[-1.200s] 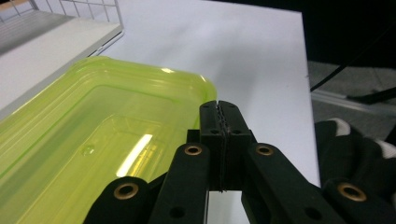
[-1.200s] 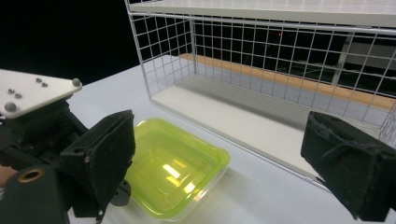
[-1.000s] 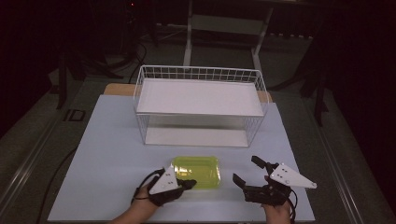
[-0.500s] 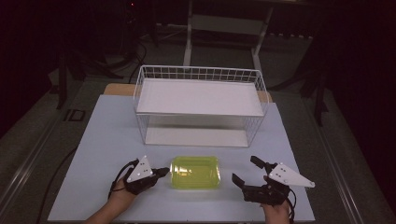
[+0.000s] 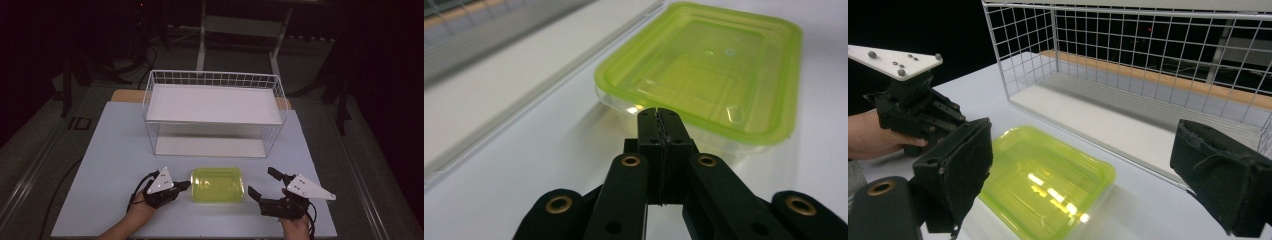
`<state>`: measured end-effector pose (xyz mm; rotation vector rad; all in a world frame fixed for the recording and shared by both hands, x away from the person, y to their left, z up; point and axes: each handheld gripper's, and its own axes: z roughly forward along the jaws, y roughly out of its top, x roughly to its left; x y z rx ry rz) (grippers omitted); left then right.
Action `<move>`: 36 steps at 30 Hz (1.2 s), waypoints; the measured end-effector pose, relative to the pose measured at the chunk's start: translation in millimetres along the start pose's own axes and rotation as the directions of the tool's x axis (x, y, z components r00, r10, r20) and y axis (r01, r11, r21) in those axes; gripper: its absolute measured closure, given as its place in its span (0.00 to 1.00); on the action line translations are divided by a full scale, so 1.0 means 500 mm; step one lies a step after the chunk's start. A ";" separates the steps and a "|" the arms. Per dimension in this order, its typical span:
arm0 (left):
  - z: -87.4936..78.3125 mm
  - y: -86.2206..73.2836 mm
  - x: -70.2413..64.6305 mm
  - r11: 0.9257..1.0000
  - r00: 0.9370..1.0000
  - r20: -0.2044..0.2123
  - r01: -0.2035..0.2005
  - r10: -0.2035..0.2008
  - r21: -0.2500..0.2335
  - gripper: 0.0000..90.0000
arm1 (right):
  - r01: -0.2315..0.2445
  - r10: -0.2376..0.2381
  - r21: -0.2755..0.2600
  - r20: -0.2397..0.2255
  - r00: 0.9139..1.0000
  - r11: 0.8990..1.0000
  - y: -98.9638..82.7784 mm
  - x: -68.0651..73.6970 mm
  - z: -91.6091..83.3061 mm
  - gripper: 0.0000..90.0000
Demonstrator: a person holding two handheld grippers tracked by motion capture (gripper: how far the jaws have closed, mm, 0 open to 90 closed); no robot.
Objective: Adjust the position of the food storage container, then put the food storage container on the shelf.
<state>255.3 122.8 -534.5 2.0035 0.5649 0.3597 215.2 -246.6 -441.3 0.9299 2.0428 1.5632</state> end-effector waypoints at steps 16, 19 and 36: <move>-0.013 0.039 0.009 0.992 0.993 -0.035 0.112 -0.114 -0.060 0.54 | 0.007 -0.007 0.017 0.006 1.000 1.000 -0.005 0.003 0.007 0.11; -0.028 0.047 0.013 0.982 0.989 0.029 0.151 -0.148 -0.118 0.24 | 0.018 -0.019 0.028 0.011 1.000 0.999 -0.008 0.003 0.013 0.11; -0.056 0.086 0.005 0.957 0.958 0.037 0.287 -0.285 -0.053 0.04 | 0.003 0.000 0.102 -0.028 1.000 0.995 -0.002 -0.009 0.052 0.11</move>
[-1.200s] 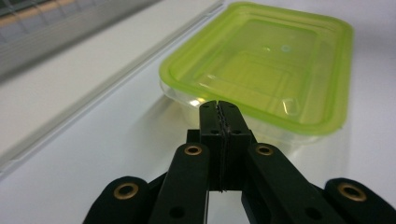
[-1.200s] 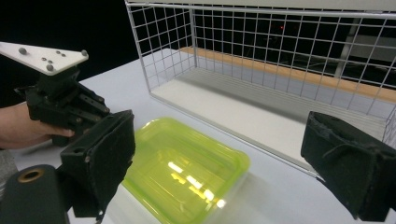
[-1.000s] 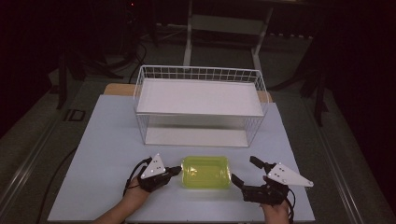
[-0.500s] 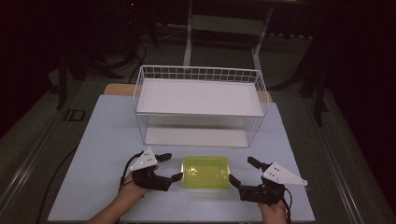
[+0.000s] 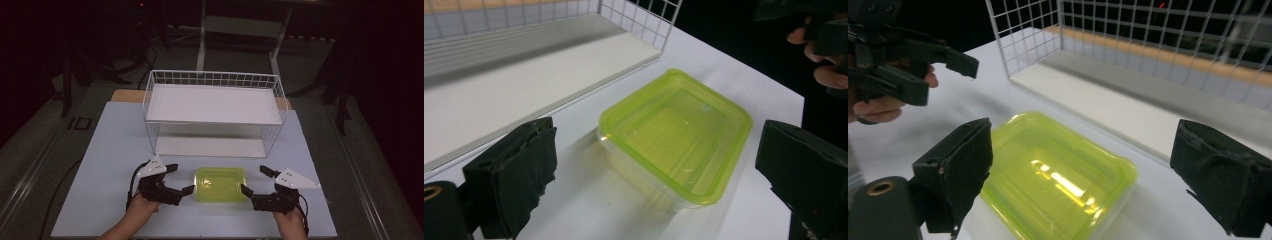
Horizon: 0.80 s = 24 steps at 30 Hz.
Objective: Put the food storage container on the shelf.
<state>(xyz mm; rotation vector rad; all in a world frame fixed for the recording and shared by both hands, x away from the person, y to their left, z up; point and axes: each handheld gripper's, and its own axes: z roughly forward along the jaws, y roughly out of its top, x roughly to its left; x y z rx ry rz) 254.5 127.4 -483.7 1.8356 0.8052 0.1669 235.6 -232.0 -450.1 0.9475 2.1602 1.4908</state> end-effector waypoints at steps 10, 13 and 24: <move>0.029 0.008 -0.004 1.000 1.000 0.022 -0.012 0.012 0.024 0.04 | 0.020 -0.027 0.072 0.100 0.995 0.997 0.005 -0.021 0.032 0.11; 0.041 0.003 0.004 0.999 1.000 0.006 0.020 -0.020 0.046 0.04 | -0.044 0.036 0.107 0.068 0.997 0.993 -0.010 -0.040 0.041 0.11; 0.076 -0.018 0.016 0.979 0.988 -0.021 0.157 -0.155 0.127 0.22 | -0.111 0.103 0.234 0.050 0.993 0.966 -0.057 -0.051 0.078 0.19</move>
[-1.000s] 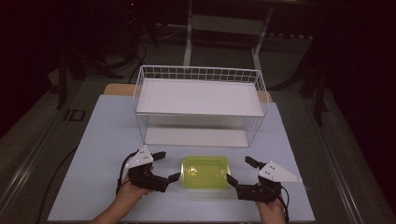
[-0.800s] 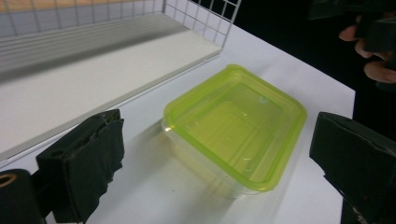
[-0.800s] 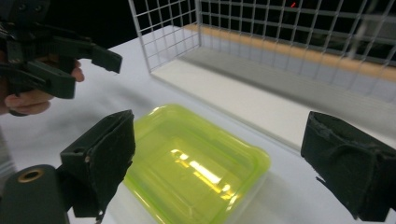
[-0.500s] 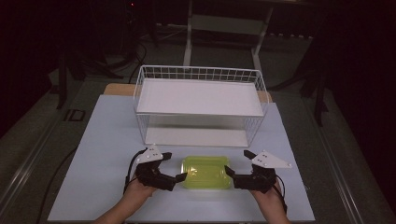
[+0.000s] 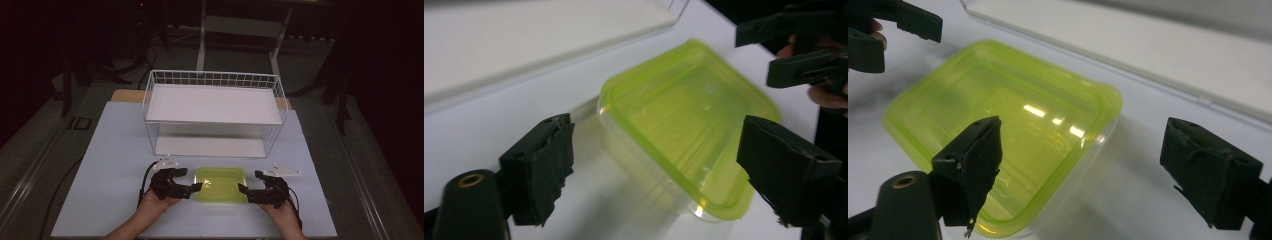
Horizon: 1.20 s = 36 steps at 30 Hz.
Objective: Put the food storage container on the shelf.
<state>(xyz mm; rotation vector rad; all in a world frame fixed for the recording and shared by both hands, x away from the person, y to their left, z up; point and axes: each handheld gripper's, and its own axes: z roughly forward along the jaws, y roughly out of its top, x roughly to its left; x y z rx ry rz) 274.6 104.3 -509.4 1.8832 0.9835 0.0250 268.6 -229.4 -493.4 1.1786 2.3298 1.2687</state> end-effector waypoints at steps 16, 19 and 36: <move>0.016 -0.020 -0.007 0.995 0.996 0.013 0.093 -0.094 0.043 0.68 | -0.103 0.109 0.087 -0.062 0.992 0.991 -0.015 -0.010 0.019 0.62; 0.012 -0.021 -0.017 0.994 0.996 0.008 0.093 -0.093 0.049 0.72 | -0.101 0.107 0.092 -0.058 0.993 0.991 -0.012 -0.003 0.014 0.67; -0.007 -0.032 -0.041 0.994 0.995 0.007 0.099 -0.100 0.053 0.88 | -0.079 0.089 0.108 -0.087 0.992 0.991 -0.009 0.021 -0.015 0.82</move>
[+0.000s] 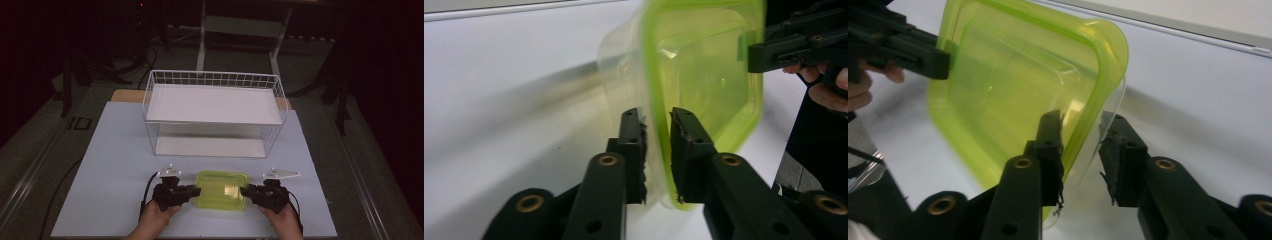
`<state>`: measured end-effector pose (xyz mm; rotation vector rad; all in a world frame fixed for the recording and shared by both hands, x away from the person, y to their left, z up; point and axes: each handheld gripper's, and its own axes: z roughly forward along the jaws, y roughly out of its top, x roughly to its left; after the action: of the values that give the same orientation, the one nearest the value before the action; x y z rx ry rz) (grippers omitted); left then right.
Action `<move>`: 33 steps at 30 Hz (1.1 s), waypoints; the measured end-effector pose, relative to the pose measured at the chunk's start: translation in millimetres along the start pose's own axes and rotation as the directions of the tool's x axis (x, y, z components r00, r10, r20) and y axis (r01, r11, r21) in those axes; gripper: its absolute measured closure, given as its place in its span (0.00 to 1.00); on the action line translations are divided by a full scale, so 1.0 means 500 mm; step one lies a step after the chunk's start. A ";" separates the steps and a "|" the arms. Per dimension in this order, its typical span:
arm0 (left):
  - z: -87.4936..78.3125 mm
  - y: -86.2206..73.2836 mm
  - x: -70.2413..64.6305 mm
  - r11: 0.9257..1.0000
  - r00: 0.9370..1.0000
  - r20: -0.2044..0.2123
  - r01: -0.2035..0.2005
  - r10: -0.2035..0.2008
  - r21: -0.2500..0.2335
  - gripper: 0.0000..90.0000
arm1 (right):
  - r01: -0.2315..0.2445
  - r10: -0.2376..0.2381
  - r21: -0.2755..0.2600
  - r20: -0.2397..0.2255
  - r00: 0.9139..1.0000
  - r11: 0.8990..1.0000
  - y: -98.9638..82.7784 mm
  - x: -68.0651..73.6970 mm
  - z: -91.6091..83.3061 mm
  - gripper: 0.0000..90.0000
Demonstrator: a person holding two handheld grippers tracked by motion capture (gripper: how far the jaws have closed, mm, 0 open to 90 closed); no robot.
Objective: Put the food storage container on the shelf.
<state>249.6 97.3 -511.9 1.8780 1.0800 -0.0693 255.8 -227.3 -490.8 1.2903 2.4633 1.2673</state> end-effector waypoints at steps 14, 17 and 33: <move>-0.043 0.044 -0.001 0.996 0.999 -0.029 -0.028 0.026 -0.085 0.90 | 0.007 -0.005 -0.084 0.030 1.000 0.996 0.055 0.023 -0.015 0.87; -0.053 0.067 0.001 0.993 0.999 -0.035 -0.044 0.040 -0.114 0.90 | 0.025 -0.020 -0.110 0.041 0.999 0.994 0.080 0.026 -0.022 0.87; -0.040 0.132 0.067 0.982 0.996 -0.078 -0.046 0.032 -0.184 0.90 | 0.048 -0.030 -0.200 0.095 0.995 0.979 0.170 0.002 0.017 0.88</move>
<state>309.0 122.4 -470.2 1.7437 1.0619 0.1218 313.4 -195.7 -436.4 1.2143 2.2206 1.3745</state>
